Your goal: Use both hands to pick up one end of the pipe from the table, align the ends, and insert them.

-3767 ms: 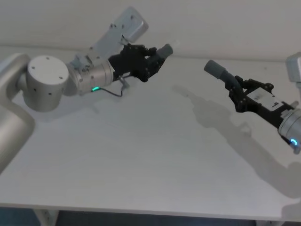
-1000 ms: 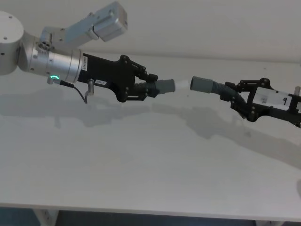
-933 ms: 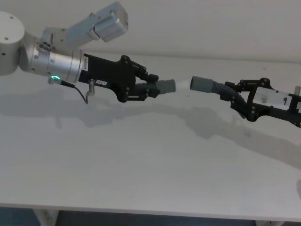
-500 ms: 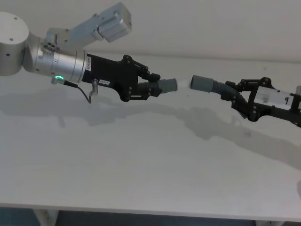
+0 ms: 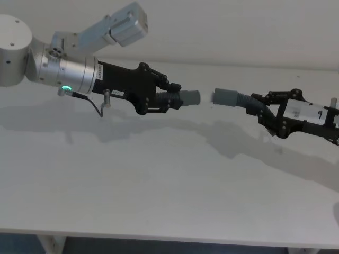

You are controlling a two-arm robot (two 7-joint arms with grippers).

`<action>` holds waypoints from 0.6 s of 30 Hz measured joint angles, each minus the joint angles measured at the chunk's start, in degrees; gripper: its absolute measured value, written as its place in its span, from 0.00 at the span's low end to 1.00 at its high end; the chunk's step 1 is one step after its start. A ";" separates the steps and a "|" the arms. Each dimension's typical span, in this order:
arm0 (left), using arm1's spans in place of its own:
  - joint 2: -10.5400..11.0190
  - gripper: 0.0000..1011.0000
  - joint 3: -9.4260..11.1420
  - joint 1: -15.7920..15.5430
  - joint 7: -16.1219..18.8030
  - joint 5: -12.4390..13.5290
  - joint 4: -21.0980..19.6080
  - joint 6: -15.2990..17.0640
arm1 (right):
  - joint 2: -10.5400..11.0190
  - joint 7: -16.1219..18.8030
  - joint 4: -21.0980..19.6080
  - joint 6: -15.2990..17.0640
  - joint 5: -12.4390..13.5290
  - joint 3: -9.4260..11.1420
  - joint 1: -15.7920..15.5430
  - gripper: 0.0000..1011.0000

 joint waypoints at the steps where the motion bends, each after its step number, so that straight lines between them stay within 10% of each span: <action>1: 0.06 0.34 0.01 0.05 0.00 -0.14 -0.06 0.06 | 0.00 -0.04 0.02 0.05 0.00 -0.06 0.05 0.25; 18: 1.57 0.34 0.21 0.82 -0.38 -2.02 -1.41 0.62 | 0.09 -0.44 0.65 0.43 -0.25 -1.75 1.11 0.25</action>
